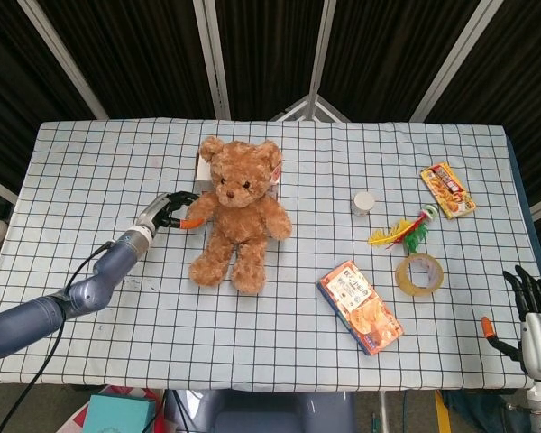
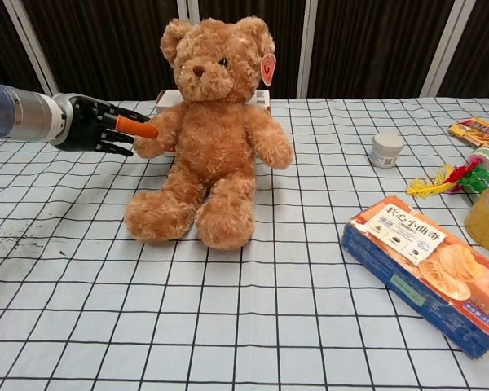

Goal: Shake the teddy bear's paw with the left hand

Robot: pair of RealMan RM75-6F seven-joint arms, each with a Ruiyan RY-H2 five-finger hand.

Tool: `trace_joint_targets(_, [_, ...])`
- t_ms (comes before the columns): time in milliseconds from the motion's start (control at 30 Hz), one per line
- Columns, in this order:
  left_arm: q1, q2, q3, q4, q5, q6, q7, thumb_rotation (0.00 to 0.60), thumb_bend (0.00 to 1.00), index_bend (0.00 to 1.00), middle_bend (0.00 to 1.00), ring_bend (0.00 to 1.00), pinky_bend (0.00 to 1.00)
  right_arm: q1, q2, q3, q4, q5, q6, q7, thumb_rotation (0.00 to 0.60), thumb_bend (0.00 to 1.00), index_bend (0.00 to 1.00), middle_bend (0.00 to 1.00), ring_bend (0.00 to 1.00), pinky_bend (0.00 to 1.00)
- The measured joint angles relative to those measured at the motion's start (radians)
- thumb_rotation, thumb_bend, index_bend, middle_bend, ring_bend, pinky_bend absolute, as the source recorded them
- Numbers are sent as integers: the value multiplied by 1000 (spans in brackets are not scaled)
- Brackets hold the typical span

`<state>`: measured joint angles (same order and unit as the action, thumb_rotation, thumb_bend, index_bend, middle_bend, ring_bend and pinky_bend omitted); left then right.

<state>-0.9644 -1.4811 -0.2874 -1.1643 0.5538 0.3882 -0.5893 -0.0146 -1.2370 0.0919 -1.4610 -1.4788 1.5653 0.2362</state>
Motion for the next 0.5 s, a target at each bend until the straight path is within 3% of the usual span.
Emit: trace_joint_targets(500, [-55, -9, 50, -20, -247, 113, 135, 600, 482, 364, 379, 0, 51, 0, 8, -4, -7, 0, -9, 11, 600, 367, 129, 73, 89, 0])
